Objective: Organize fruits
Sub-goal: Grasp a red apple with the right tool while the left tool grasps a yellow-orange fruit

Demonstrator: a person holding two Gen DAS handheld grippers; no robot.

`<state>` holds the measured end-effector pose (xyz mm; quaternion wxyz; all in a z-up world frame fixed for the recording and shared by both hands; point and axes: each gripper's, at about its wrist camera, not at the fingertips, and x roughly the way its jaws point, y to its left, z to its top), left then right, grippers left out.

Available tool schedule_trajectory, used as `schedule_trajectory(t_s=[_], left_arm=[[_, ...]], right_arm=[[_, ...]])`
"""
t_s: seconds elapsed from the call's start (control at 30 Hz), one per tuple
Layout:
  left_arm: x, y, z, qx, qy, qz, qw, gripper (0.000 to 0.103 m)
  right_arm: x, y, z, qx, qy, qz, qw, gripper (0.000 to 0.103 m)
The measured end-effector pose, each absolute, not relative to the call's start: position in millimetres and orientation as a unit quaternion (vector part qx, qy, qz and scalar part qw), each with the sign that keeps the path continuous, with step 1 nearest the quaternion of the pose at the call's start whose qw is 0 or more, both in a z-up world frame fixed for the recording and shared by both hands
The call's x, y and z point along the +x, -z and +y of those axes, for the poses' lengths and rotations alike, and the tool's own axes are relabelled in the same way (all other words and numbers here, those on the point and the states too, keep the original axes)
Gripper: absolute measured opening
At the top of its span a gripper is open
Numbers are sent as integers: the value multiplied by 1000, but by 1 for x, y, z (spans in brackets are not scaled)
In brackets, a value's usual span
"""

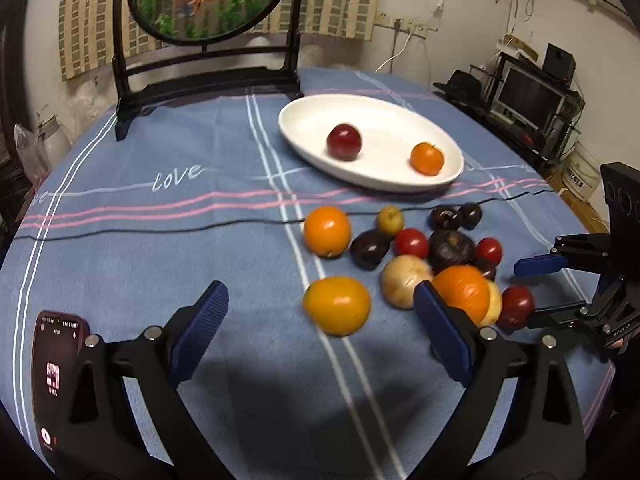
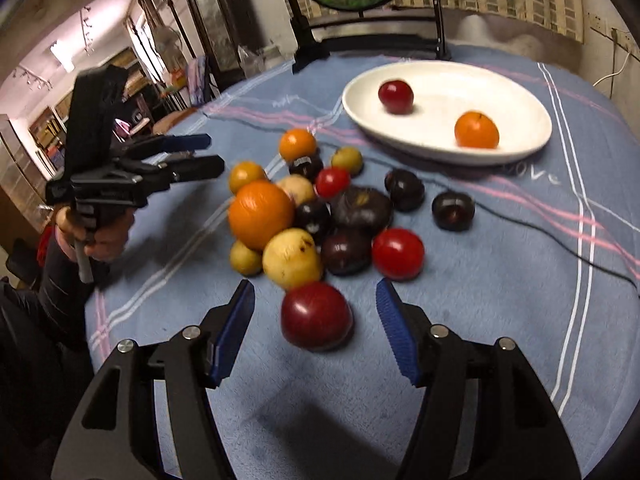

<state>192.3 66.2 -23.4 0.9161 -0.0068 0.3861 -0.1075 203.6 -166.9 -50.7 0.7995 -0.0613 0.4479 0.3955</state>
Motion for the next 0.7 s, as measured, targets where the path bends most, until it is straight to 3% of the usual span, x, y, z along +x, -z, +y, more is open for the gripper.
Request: schedule_trajectory(t_s=[0.23, 0.3, 0.4, 0.53, 0.63, 0.7], left_arm=[[194, 31, 59, 6, 118, 395, 911, 81], [197, 36, 56, 7, 126, 405, 906, 68], [202, 44, 52, 14, 126, 420, 899, 60], [204, 48, 50, 18, 122, 423, 898, 60], [205, 51, 47, 23, 121, 426, 896, 58], [207, 54, 46, 26, 122, 431, 894, 50]], right_arm=[[202, 66, -161, -80, -395, 468, 787, 63], [202, 65, -163, -79, -393, 468, 788, 59], [202, 65, -165, -78, -390, 469, 789, 54], [201, 63, -167, -71, -394, 471, 786, 41], [199, 63, -166, -78, -391, 470, 788, 41], [198, 63, -166, -80, -390, 470, 788, 41]])
